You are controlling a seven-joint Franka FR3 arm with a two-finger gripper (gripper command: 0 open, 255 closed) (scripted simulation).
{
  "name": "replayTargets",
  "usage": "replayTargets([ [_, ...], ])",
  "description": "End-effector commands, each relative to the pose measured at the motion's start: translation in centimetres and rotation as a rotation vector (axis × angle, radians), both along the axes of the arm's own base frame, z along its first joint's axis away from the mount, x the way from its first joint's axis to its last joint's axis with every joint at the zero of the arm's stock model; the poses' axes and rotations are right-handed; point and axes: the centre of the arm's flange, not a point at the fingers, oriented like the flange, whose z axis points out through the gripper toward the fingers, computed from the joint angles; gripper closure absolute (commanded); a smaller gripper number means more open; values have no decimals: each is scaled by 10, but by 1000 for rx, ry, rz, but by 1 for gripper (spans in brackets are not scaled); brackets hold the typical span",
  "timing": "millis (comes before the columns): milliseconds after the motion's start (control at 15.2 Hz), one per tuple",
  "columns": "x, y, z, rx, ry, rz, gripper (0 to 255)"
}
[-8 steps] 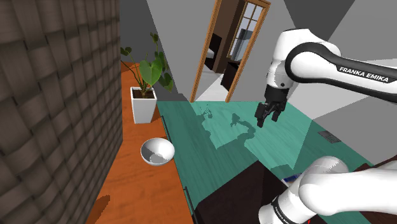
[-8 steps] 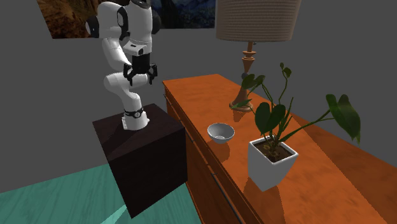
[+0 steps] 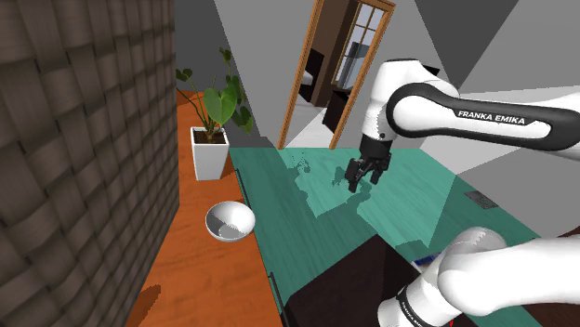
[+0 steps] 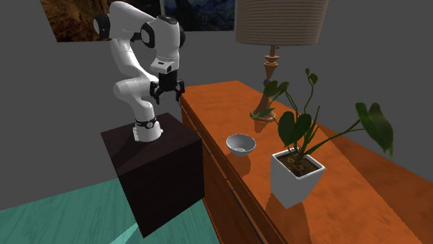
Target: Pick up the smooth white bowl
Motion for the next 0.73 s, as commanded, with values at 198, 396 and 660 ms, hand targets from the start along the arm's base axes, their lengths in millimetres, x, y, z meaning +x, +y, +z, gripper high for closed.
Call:
replayTargets([
  [198,36,32,-40,24,-40,9,0],
  [396,57,52,-62,38,-62,15,0],
  [660,85,79,-90,56,-92,22,0],
])
